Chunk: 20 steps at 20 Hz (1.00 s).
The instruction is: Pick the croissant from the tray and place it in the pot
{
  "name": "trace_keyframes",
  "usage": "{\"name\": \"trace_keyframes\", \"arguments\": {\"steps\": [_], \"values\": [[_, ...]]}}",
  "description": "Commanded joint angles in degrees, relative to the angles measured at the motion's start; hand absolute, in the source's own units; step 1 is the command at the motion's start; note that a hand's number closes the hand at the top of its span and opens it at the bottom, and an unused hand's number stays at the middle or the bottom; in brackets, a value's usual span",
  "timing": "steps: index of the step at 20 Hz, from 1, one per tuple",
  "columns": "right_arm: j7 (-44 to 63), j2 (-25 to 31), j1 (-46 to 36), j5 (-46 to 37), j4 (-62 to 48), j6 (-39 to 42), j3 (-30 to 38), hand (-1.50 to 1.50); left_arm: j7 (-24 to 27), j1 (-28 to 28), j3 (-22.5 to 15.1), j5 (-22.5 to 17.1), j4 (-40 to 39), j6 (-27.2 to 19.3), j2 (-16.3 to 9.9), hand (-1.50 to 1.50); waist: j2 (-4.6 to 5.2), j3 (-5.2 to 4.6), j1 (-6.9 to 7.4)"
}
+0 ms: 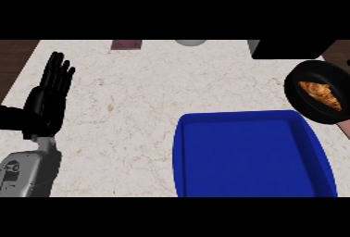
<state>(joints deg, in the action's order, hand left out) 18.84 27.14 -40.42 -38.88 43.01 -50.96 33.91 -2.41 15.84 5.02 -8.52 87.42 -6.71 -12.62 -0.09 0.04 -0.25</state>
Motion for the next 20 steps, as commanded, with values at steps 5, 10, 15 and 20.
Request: {"name": "trace_keyframes", "arguments": {"steps": [5, 10, 15, 20], "values": [[-8.0, -1.9, 16.2, 12.7, 19.9, 1.6, 3.5, -1.5, -5.2, -0.2, 0.1, 0.5, 5.2, -1.9, 0.1, 0.0, -0.27, -0.01, -0.45], [-5.5, -6.4, 28.5, 15.1, 35.9, 3.1, 3.5, -1.5, -0.6, -2.9, 0.6, 0.1, 3.2, 0.3, 0.5, 0.0, -0.28, -0.07, -0.66], [-7.9, -5.5, 34.5, 20.8, 39.5, 4.6, 7.1, -1.5, 2.1, -5.0, -0.1, 1.1, 3.9, 0.7, 2.2, 0.0, -0.01, -0.04, 0.0], [-7.3, -7.9, 44.2, 24.9, 50.3, 9.0, 9.6, -1.5, -3.1, -2.1, 1.7, 0.1, 4.4, 1.7, -0.4, 0.0, -0.04, -0.05, -0.23]]}}
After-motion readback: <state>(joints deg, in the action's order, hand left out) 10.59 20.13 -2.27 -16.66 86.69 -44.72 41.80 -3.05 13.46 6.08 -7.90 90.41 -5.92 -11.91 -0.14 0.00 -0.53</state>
